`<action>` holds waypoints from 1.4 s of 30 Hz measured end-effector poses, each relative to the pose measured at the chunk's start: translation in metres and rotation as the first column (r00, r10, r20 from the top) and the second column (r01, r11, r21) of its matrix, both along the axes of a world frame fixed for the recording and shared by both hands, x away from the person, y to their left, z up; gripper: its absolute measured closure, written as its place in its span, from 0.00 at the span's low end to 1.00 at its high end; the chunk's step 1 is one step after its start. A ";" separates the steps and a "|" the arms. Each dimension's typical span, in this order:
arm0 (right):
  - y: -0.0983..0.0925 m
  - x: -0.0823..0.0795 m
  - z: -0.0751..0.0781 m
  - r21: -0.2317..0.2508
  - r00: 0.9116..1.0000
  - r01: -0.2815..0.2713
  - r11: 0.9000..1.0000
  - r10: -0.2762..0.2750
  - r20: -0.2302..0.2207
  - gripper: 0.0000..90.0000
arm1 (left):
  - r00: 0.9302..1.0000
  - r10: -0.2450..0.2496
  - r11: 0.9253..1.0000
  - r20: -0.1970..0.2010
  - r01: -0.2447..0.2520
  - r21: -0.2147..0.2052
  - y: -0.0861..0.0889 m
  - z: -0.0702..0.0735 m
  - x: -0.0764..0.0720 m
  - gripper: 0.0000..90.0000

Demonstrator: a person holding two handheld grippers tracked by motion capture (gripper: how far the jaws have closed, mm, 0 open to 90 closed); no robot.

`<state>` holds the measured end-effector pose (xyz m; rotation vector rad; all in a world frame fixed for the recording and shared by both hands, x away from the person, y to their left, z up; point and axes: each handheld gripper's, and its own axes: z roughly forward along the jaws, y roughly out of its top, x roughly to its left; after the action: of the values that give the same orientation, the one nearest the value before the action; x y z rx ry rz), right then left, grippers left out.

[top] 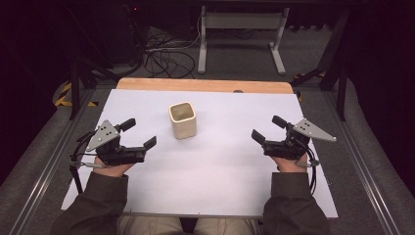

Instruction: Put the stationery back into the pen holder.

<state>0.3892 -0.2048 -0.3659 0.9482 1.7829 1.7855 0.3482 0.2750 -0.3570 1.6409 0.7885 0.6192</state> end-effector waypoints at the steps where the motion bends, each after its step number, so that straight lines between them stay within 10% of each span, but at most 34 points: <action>1: -0.001 0.000 0.000 0.000 1.000 -0.002 1.000 0.002 0.000 0.00 | 1.000 0.002 1.000 0.000 -0.002 0.000 0.000 0.000 0.000 0.07; 42: -0.020 -0.010 0.011 0.014 0.999 0.019 1.000 -0.019 0.031 0.00 | 1.000 0.016 1.000 0.008 -0.016 -0.004 0.006 0.002 -0.003 0.06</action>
<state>0.3796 -0.2245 -0.3549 0.9346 1.7388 1.7935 0.3453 0.2813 -0.3554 1.6290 0.7973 0.6356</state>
